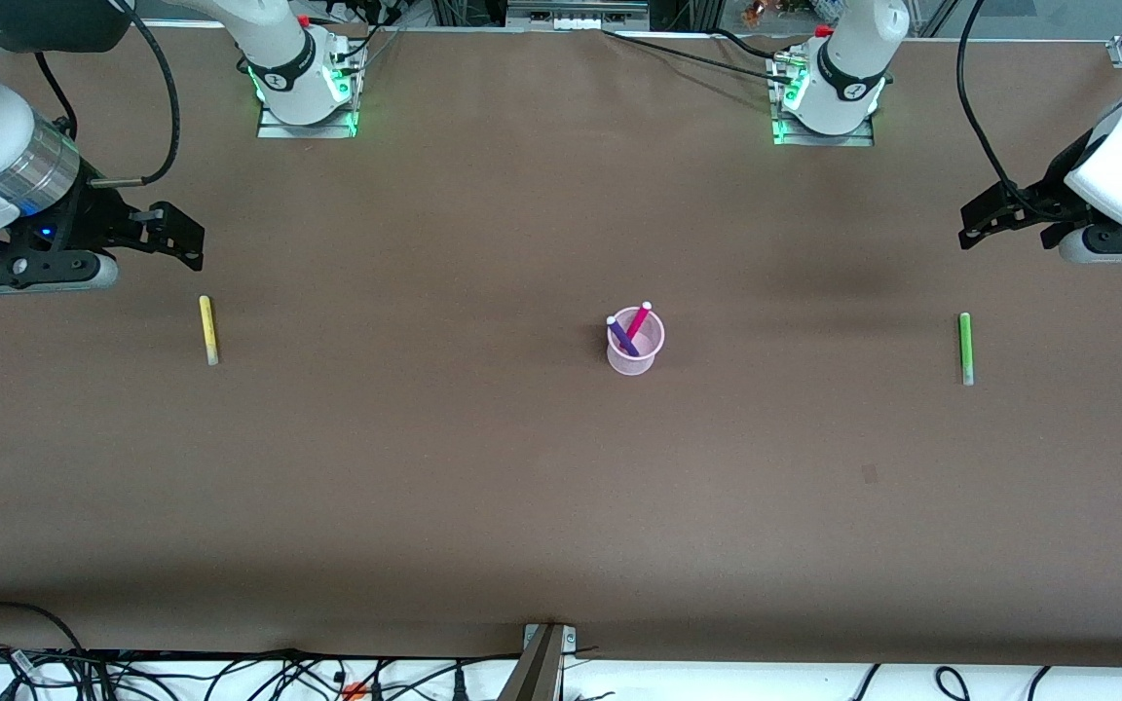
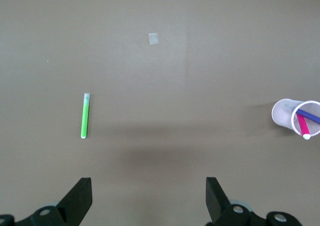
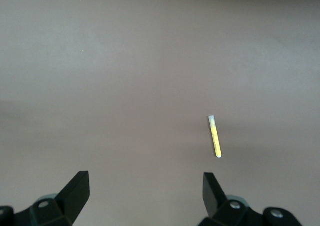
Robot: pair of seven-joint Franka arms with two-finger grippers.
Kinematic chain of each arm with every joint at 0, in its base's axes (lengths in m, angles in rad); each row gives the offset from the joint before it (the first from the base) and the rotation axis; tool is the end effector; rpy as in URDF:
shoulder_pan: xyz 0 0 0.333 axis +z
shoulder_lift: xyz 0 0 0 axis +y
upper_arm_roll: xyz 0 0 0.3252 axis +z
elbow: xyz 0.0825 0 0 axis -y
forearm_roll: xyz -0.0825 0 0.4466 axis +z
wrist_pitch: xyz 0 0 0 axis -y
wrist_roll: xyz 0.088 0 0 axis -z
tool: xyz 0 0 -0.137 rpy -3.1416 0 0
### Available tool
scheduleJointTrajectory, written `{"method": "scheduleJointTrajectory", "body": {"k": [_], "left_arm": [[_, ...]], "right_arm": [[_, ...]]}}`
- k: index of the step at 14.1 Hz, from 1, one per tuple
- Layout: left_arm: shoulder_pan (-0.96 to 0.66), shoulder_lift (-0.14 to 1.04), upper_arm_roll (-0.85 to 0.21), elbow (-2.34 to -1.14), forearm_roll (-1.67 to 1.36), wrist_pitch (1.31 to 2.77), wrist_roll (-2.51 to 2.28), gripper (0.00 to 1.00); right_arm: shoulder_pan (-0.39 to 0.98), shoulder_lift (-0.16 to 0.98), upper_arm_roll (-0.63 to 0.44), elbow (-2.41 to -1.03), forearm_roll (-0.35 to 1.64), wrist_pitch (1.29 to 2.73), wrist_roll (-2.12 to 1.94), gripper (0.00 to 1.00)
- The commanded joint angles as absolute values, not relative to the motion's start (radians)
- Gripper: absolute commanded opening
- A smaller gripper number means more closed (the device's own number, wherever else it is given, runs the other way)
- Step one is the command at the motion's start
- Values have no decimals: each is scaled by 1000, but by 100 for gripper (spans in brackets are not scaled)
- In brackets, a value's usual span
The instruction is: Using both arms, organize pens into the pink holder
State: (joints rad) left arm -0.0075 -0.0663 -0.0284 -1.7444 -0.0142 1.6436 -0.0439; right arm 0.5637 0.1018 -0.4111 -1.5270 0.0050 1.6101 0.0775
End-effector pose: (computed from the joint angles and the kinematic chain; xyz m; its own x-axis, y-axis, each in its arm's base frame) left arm 0.5964 -0.0237 0.5572 0.9993 0.0092 -0.0350 0.0096 -0.9999 0.0107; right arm 0.6399 0.1101 0.5712 0.9971 0.0764 -0.0075 0.0766 -0.9964 0.0363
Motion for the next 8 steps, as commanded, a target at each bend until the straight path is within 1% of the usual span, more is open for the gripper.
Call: {"method": "scheduleJointTrajectory", "body": {"k": [1,3,5,8], "left_arm": [[-23,-75,-14,-1732,-18,1635,5,100],[-23,-57,-15,-1701,-15,1600,3,100],[-23,-3,-15,-1646,-17,1575,8,100],[-23,-5,-15,-1647,-18,1582,5,100]], "right_arm": [[565,103,-410,-1509,20,1585,92,100],[565,104,-410,-1509,18,1595,92,100],[566,107,-410,-1508,18,1603,94,100],[566,109,-410,-1508,21,1609,95,100]]}}
